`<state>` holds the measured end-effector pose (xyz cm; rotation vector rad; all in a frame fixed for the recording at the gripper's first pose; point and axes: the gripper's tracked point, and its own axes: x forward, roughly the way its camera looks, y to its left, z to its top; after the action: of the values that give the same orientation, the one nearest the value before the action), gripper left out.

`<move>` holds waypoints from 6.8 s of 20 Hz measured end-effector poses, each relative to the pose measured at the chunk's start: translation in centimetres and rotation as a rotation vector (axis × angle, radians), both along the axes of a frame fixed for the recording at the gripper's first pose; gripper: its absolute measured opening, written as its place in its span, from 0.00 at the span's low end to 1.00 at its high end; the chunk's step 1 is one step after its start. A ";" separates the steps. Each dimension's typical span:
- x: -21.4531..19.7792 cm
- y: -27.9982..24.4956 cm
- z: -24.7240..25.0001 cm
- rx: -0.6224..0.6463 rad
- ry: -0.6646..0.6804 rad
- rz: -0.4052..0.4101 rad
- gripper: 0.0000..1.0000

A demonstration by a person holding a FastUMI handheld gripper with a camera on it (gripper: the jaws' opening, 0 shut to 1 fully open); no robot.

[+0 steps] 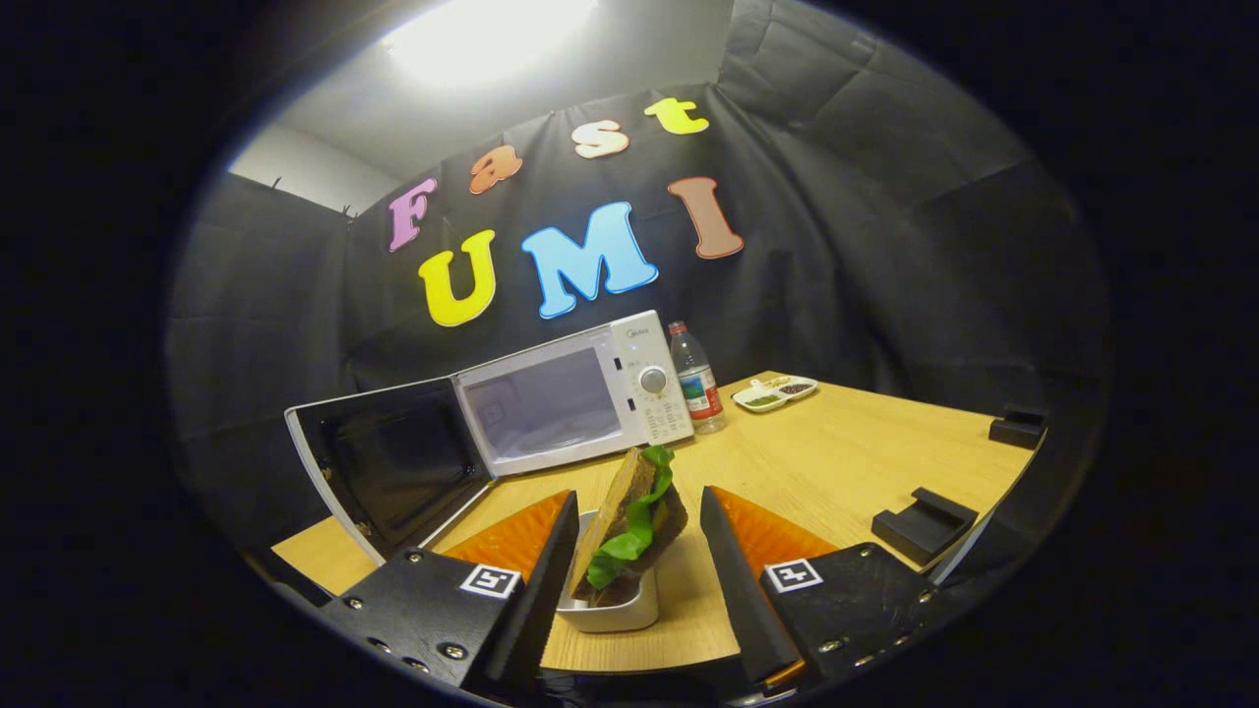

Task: Open the microwave, put the food inside, and close the microwave door.

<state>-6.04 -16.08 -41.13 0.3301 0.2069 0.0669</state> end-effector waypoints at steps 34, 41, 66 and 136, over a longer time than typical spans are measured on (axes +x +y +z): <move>11.2 6.4 7.0 0.248 0.008 0.059 0.29; 19.2 12.5 6.4 0.220 0.047 0.057 0.29; 42.7 15.2 -2.9 0.140 0.165 -0.103 0.45; 11.6 21.3 6.9 -0.458 -0.175 0.366 0.03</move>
<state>5.51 5.19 -34.26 -0.1739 0.1017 0.4015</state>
